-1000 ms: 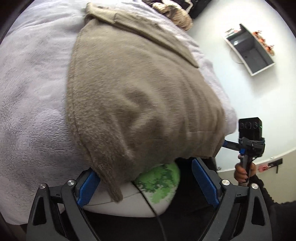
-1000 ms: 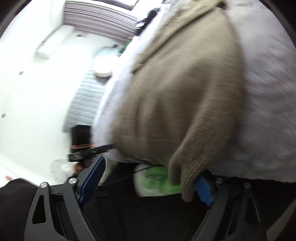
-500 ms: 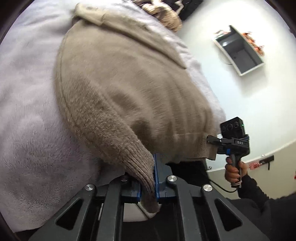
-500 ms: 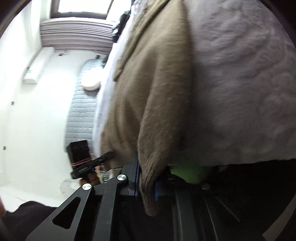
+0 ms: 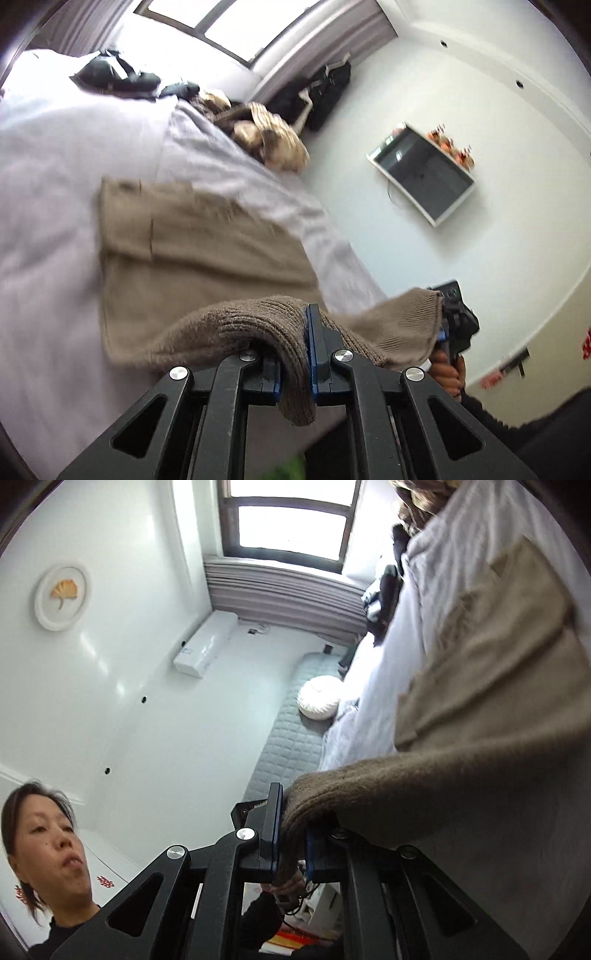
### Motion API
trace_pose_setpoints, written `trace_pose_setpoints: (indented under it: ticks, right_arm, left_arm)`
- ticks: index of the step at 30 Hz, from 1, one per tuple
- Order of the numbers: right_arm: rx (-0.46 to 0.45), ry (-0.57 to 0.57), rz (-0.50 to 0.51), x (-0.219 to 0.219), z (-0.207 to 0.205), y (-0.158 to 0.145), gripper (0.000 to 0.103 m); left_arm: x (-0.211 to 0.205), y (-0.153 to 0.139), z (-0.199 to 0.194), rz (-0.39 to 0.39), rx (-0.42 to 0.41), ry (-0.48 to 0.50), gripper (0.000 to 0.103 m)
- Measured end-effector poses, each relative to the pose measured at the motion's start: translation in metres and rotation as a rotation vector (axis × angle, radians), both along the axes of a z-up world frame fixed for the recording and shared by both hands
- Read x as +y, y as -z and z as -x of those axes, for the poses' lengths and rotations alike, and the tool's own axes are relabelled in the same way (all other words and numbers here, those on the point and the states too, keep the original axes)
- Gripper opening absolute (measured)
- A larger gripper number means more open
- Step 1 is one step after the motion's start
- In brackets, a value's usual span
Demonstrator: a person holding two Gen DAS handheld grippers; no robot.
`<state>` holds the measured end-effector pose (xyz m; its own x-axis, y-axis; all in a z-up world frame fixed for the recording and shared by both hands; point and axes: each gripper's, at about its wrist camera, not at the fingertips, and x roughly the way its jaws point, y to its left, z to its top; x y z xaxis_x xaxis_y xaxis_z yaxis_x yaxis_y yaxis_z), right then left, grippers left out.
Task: Fold small clothes
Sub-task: 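Fold the held hem over toward the collar with both grippers, release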
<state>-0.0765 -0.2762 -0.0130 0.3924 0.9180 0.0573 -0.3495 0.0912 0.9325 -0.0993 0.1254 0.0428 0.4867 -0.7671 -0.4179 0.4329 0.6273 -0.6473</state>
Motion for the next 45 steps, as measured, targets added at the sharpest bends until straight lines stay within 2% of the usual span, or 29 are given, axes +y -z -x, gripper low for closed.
trace_pose_setpoints:
  ticks: [4, 9, 13, 17, 21, 22, 23, 27, 28, 29, 30, 31, 32, 36, 37, 38, 39, 40, 45]
  right_arm:
    - [0.001, 0.008, -0.007, 0.002, -0.056, -0.02, 0.011]
    - [0.043, 0.069, 0.018, -0.014, -0.135, -0.016, 0.011]
    - [0.17, 0.144, 0.024, -0.03, -0.193, 0.022, 0.011]
    - [0.331, 0.196, 0.131, -0.032, -0.239, 0.081, 0.011]
    - [0.468, 0.255, 0.127, -0.042, -0.255, 0.131, 0.011]
    - [0.489, 0.26, 0.122, -0.044, -0.256, 0.138, 0.011]
    - [0.515, 0.266, 0.111, -0.046, -0.255, 0.147, 0.011]
    - [0.506, 0.279, 0.076, -0.057, -0.251, 0.145, 0.011]
    - [0.498, 0.286, 0.071, -0.06, -0.25, 0.142, 0.012]
    - [0.492, 0.298, 0.061, -0.065, -0.251, 0.139, 0.013]
    - [0.49, 0.307, 0.053, -0.069, -0.252, 0.138, 0.015]
    - [0.489, 0.317, 0.048, -0.071, -0.253, 0.136, 0.015]
    - [0.489, 0.325, 0.047, -0.073, -0.254, 0.136, 0.015]
    - [0.532, 0.373, 0.086, -0.075, -0.258, 0.133, 0.019]
    - [0.533, 0.387, 0.091, -0.076, -0.259, 0.132, 0.028]
    - [0.521, 0.412, 0.104, -0.078, -0.255, 0.127, 0.043]
    - [0.512, 0.427, 0.117, -0.081, -0.253, 0.123, 0.052]
    - [0.502, 0.442, 0.144, -0.085, -0.25, 0.115, 0.064]
    - [0.462, 0.448, 0.335, -0.096, -0.229, 0.08, 0.066]
  left_arm:
    - [-0.003, -0.014, -0.061, -0.027, -0.022, -0.043, 0.011]
    - [-0.01, -0.009, -0.146, -0.059, -0.006, -0.107, 0.011]
    - [-0.021, 0.023, -0.215, -0.117, 0.064, -0.153, 0.011]
    - [-0.04, 0.071, -0.262, -0.213, 0.16, -0.159, 0.011]
    - [-0.051, 0.111, -0.279, -0.318, 0.221, -0.194, 0.013]
    - [-0.051, 0.117, -0.281, -0.344, 0.235, -0.205, 0.02]
    - [-0.051, 0.123, -0.281, -0.352, 0.251, -0.206, 0.021]
    - [-0.045, 0.122, -0.277, -0.336, 0.245, -0.201, 0.025]
    - [-0.043, 0.118, -0.275, -0.335, 0.24, -0.201, 0.043]
    - [-0.04, 0.112, -0.272, -0.329, 0.224, -0.213, 0.068]
    - [-0.037, 0.105, -0.269, -0.332, 0.198, -0.237, 0.076]
    - [-0.035, 0.098, -0.265, -0.341, 0.164, -0.263, 0.079]
    - [-0.032, 0.091, -0.264, -0.345, 0.139, -0.275, 0.079]
    - [-0.022, 0.085, -0.268, -0.366, 0.154, -0.319, 0.079]
    - [-0.02, 0.086, -0.268, -0.378, 0.168, -0.324, 0.079]
    - [-0.018, 0.088, -0.267, -0.389, 0.18, -0.326, 0.079]
    - [-0.015, 0.09, -0.263, -0.405, 0.193, -0.326, 0.079]
    - [-0.012, 0.091, -0.258, -0.412, 0.199, -0.326, 0.079]
    - [0.006, 0.101, -0.219, -0.412, 0.253, -0.288, 0.079]
